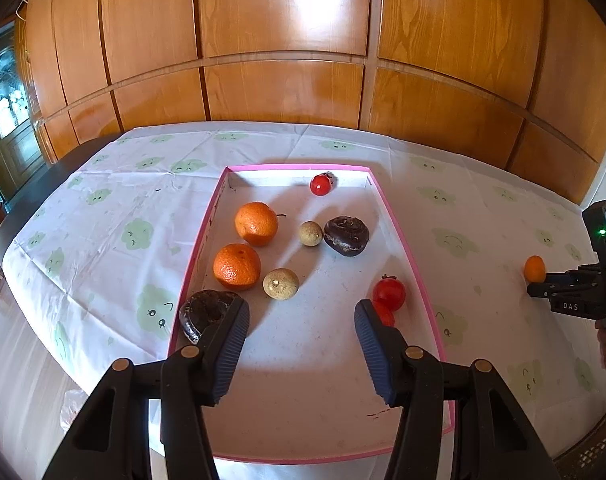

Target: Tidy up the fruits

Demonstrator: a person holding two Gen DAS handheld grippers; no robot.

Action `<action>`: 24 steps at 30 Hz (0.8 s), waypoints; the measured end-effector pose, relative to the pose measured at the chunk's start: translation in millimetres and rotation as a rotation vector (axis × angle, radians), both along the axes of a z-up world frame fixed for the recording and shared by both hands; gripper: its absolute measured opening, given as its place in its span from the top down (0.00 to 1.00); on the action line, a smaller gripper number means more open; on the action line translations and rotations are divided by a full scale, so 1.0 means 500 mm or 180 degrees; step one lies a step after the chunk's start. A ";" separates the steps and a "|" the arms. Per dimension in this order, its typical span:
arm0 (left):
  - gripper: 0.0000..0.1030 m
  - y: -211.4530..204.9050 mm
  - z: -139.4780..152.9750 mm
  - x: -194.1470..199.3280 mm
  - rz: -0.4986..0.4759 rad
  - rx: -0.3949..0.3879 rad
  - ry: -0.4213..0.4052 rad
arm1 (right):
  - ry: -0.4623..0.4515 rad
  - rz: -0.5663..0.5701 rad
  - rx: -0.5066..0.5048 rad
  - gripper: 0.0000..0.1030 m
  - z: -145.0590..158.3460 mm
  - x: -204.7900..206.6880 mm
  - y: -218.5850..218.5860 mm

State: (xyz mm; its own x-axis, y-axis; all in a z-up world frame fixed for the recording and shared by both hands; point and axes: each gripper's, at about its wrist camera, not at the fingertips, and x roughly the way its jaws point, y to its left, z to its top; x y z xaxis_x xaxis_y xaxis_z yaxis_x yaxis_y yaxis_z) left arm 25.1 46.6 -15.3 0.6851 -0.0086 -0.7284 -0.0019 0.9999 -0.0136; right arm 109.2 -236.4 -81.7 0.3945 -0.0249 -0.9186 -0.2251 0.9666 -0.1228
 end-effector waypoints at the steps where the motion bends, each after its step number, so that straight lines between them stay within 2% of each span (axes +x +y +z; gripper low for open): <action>1: 0.46 0.001 0.000 0.000 -0.0002 -0.0003 0.0002 | -0.0003 0.0002 -0.0003 0.70 0.000 0.000 0.000; 10: 0.46 0.010 -0.005 -0.003 0.0018 -0.0041 0.0024 | 0.0010 -0.0013 -0.0001 0.73 0.001 -0.002 0.002; 16: 0.46 0.029 -0.004 -0.005 0.0088 -0.0089 0.0005 | 0.0161 -0.0066 0.0002 0.81 0.009 0.009 0.012; 19: 0.46 0.046 0.000 -0.007 0.0157 -0.0104 -0.0027 | 0.0078 -0.0001 0.0168 0.82 0.041 0.000 0.038; 24: 0.46 0.081 0.003 -0.005 0.0308 -0.0110 -0.0046 | -0.0124 0.0412 0.0501 0.82 0.109 -0.013 0.143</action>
